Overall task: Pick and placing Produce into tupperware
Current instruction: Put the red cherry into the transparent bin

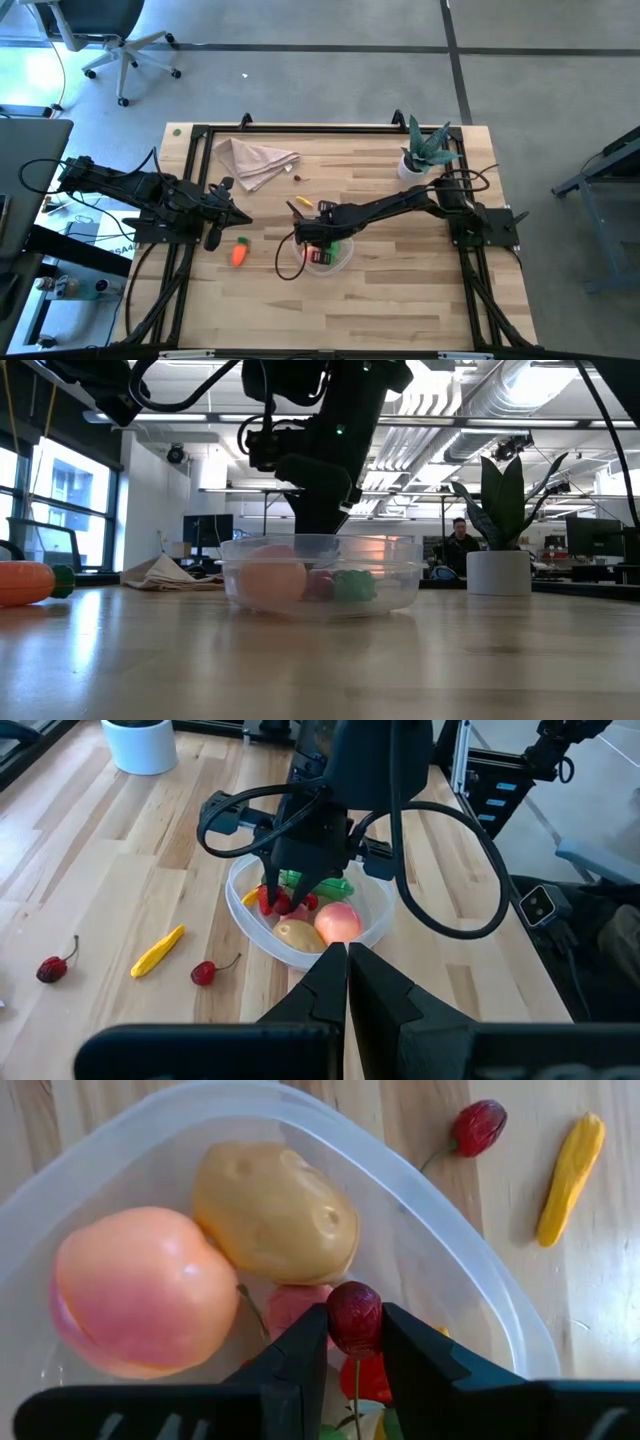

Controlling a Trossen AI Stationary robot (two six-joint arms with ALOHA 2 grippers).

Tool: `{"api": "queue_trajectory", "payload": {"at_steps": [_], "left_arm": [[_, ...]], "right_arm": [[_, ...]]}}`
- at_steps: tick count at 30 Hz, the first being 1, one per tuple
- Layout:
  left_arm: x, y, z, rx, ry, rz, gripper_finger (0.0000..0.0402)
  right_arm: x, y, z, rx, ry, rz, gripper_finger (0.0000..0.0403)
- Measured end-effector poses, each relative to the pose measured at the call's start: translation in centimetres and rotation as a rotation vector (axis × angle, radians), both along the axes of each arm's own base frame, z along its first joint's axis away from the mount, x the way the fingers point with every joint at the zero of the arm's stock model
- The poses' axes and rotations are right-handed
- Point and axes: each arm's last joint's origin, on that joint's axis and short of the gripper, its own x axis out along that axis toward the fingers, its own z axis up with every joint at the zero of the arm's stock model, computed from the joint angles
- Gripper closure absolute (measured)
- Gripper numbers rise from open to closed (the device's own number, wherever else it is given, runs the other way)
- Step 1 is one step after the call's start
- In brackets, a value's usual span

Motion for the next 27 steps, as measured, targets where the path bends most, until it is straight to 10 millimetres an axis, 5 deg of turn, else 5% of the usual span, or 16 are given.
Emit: {"api": "queue_trajectory", "payload": {"at_steps": [13,19,27], "left_arm": [[0.0,0.0,0.0,0.0,0.0,0.0,0.0396],[0.0,0.0,0.0,0.0,0.0,0.0,0.0396],[0.0,0.0,0.0,0.0,0.0,0.0,0.0396]], "right_arm": [[-0.1,-0.1,0.0,-0.037,0.005,-0.008,0.0237],[-0.1,-0.1,0.1,-0.041,0.002,-0.01,0.023],[-0.5,-0.2,3.3,-0.023,-0.092,-0.01,0.0237]]}}
